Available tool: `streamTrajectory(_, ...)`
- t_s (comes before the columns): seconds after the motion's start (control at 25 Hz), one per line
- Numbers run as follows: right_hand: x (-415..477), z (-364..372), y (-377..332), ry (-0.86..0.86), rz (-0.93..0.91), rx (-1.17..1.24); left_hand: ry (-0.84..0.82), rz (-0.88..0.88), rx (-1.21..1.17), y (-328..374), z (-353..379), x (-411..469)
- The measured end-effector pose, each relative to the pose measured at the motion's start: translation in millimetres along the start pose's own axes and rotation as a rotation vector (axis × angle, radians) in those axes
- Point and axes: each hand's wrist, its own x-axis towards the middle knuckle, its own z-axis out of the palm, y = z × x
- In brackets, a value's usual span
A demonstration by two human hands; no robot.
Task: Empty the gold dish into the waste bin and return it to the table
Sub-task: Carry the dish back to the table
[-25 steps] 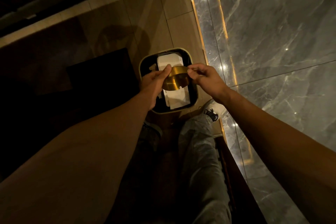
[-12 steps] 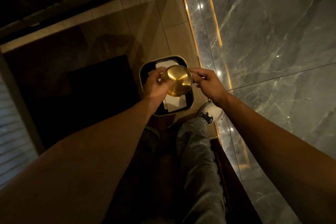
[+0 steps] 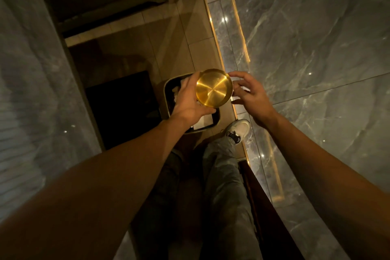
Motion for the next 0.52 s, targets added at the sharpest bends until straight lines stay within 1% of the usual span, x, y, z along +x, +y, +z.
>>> streamTrajectory(0.08,-15,-5,-19,0.015,-0.052,-0.024,0.046,0.027,-0.046,16,-6,-15)
streamTrajectory(0.2,-36,-12,-53,0.046,-0.076,-0.01,0.087,0.091,-0.087,44,-20,-43)
streamTrajectory(0.36,-71,-19,-107,-0.013,-0.17,-0.049,0.119,0.177,-0.118,73,-50,-86)
streamTrajectory(0.44,-91,-10,-138,-0.068,-0.222,-0.051,0.153,0.206,-0.141,77,-74,-109)
streamTrajectory(0.52,-113,6,-167,-0.095,-0.236,-0.038,0.181,0.248,-0.155,77,-102,-135)
